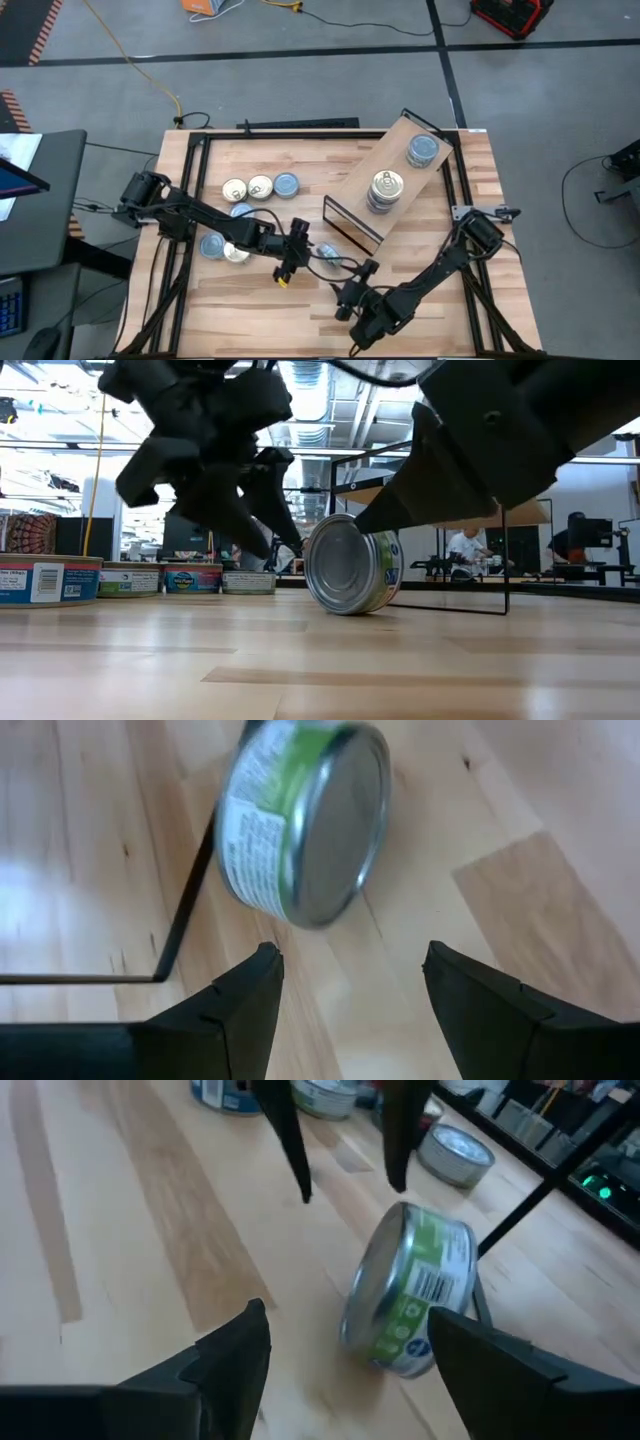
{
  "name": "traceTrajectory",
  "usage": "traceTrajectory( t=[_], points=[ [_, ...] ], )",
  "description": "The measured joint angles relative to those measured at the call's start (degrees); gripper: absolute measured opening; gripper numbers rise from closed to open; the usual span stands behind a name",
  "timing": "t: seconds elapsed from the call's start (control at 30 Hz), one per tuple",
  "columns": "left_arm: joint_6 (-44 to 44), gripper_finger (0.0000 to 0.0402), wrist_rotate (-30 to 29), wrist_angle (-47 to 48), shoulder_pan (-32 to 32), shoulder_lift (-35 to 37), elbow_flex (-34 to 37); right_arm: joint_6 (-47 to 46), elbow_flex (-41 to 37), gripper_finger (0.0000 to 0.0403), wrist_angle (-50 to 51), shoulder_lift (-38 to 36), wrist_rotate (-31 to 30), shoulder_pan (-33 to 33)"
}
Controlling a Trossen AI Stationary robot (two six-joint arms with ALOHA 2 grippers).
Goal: Stack canned seafood by type on shelf
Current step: Stack the green tuna can on the shelf
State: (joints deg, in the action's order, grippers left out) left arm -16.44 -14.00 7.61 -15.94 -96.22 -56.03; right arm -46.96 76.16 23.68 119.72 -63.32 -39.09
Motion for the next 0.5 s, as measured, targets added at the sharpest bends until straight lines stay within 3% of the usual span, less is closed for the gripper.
traceTrajectory(
  t=[0.17, 0.5],
  points=[
    [-2.1, 0.0235, 1.8, -0.1, 1.9, 0.6, 0.8, -3.4, 0.1, 0.0302, 0.3, 0.0, -0.8, 1.1],
    [-8.4, 0.0235, 16.3, -0.6, 9.8, 4.0, 0.8, -8.6, 0.1, 0.0302, 3.4, 0.0, -1.2, 2.9]
  ],
)
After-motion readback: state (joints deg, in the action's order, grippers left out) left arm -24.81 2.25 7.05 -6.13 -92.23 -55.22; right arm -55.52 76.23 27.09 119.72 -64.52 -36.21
